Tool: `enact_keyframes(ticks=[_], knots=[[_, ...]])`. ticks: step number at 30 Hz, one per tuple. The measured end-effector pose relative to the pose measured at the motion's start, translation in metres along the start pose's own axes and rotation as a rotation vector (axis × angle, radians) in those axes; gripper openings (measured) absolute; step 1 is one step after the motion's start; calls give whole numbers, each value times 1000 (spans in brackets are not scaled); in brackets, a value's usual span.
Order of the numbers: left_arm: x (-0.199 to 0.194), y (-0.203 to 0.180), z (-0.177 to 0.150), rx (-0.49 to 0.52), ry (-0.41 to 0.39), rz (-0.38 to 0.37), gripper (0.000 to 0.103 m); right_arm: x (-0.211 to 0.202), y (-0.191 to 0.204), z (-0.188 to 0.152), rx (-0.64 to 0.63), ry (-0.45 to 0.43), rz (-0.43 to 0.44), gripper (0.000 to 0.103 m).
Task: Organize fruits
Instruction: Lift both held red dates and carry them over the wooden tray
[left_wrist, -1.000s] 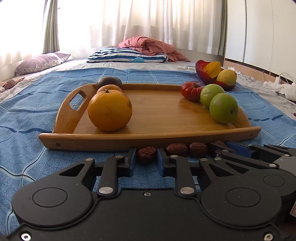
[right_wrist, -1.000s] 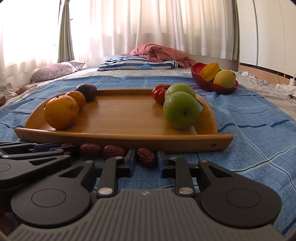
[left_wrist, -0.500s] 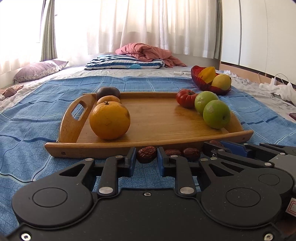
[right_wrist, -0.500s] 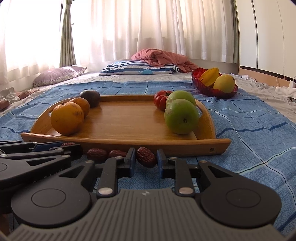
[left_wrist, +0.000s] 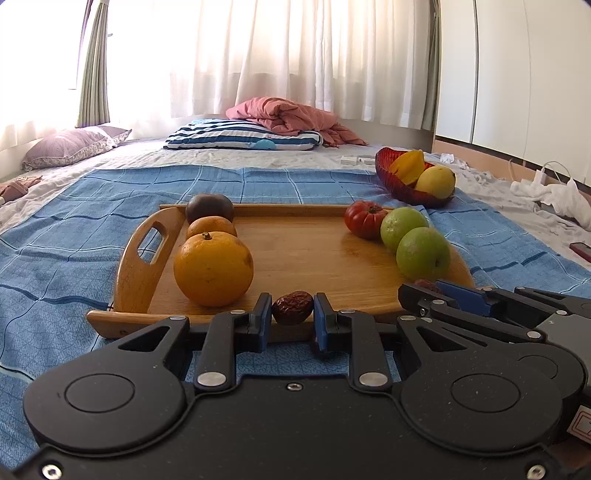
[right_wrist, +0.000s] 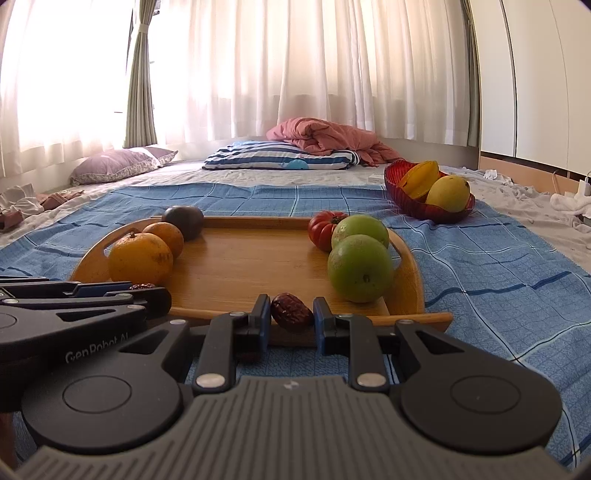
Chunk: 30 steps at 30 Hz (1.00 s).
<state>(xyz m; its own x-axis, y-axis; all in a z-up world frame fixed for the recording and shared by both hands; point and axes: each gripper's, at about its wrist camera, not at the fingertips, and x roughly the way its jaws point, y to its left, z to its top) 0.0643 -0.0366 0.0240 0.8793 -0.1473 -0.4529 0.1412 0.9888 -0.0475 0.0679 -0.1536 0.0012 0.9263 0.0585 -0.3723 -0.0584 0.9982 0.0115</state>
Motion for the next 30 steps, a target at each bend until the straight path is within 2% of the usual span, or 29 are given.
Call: enact_keyframes(ticks=[7,20,30], knots=[[6,-2,9,9,-17,-3,23,2,-2,8,-9,-20,4,29],[35,0,24,13,-1,-22,23,25,-6,19,-53,-5,28,29],[62,10,31,-17,60,-60,23,49,-9,21,-75,33,86,29]])
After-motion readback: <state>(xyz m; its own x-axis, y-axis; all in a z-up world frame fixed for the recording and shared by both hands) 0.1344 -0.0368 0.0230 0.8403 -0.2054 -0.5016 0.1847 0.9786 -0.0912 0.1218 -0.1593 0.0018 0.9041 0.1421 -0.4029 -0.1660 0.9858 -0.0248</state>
